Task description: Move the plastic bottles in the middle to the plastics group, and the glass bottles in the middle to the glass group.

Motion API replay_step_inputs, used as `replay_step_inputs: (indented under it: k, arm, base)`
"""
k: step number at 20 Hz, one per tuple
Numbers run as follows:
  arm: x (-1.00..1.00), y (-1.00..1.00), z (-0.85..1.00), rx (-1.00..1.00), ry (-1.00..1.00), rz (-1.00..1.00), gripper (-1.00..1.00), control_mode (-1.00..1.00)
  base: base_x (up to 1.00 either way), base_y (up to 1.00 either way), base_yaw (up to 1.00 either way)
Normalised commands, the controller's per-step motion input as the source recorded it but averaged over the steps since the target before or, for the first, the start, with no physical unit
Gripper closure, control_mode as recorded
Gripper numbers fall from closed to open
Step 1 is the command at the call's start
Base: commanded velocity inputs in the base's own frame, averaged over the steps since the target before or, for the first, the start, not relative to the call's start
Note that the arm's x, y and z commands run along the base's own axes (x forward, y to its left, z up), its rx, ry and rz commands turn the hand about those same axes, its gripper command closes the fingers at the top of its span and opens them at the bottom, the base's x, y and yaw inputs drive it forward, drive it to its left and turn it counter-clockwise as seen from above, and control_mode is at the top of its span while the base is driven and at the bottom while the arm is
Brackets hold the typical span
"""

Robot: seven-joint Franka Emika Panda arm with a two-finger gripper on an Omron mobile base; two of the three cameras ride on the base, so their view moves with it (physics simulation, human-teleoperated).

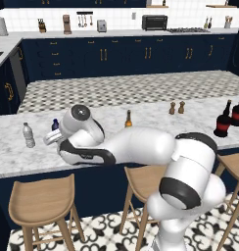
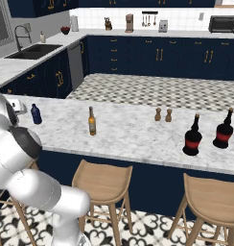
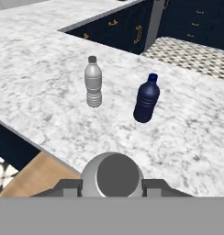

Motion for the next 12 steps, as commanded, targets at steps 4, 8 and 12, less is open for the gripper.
replay_step_inputs:
  k: [4, 8, 12]
  arm:
    - [0.37, 0.09, 0.00, 0.00, -0.02, 0.00, 1.00, -1.00]
    - [0.13, 0.07, 0.00, -0.01, 0.00, 0.00, 1.00, -1.00]
    - [-0.01, 0.08, 0.00, 0.00, 0.01, 0.00, 1.00, -1.00]
  base:
    - [0.00, 0.00, 0.00]
    - [0.00, 0.00, 0.00]
    - [0.00, 0.00, 0.00]
